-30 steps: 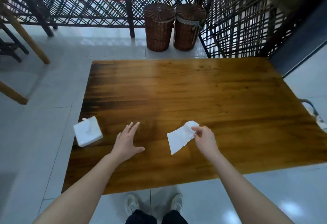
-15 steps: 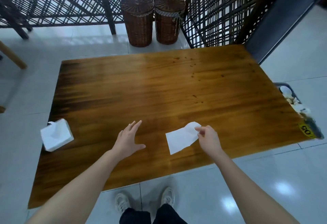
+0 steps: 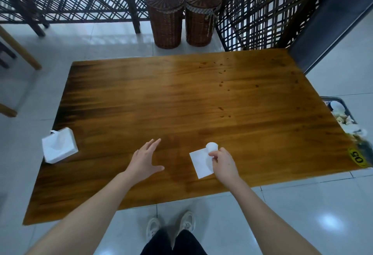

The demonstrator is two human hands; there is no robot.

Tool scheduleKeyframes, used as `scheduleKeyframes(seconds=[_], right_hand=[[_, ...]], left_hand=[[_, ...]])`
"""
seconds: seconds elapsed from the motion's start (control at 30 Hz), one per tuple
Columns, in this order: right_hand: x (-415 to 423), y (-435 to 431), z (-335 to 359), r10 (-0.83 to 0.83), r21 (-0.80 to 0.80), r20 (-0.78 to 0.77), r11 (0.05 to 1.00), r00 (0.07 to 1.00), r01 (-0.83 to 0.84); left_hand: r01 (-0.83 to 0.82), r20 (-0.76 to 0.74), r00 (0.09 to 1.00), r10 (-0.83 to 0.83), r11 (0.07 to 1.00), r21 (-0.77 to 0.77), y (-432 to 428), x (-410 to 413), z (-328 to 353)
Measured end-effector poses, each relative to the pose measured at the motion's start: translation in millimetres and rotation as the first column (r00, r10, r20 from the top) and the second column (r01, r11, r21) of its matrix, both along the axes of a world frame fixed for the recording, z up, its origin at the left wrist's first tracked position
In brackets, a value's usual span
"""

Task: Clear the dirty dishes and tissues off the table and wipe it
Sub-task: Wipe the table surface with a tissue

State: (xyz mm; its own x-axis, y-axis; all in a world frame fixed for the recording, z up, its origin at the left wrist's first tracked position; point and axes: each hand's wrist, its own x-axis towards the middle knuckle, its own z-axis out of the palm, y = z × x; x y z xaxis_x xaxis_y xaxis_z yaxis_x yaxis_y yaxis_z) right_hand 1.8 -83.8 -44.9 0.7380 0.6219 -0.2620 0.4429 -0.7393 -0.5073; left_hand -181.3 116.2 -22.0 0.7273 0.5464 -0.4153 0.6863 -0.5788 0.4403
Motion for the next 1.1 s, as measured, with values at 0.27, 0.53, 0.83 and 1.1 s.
scheduleKeyframes(seconds=[0.27, 0.53, 0.83, 1.1], right_hand=[[-38, 27, -12, 0.245, 0.013, -0.113, 0.969, 0.963, -0.245], [-37, 21, -30, 0.161, -0.032, -0.039, 0.986, 0.986, -0.162], [-41, 20, -45, 0.107, -0.099, -0.089, 0.988, 0.99, -0.116], [-49, 16, -42, 0.068, -0.109, 0.13, 0.993, 0.989, -0.053]], left_hand=[[-0.021, -0.022, 1.0, 0.021, 1.0, -0.001, 2, -10, -8], [-0.011, -0.062, 0.998, 0.01, 1.0, -0.008, 16, -21, -18], [0.029, -0.055, 0.998, -0.031, 0.998, -0.048, 30, -26, -27], [0.041, -0.071, 0.996, -0.046, 0.997, -0.067, 50, -38, -30]])
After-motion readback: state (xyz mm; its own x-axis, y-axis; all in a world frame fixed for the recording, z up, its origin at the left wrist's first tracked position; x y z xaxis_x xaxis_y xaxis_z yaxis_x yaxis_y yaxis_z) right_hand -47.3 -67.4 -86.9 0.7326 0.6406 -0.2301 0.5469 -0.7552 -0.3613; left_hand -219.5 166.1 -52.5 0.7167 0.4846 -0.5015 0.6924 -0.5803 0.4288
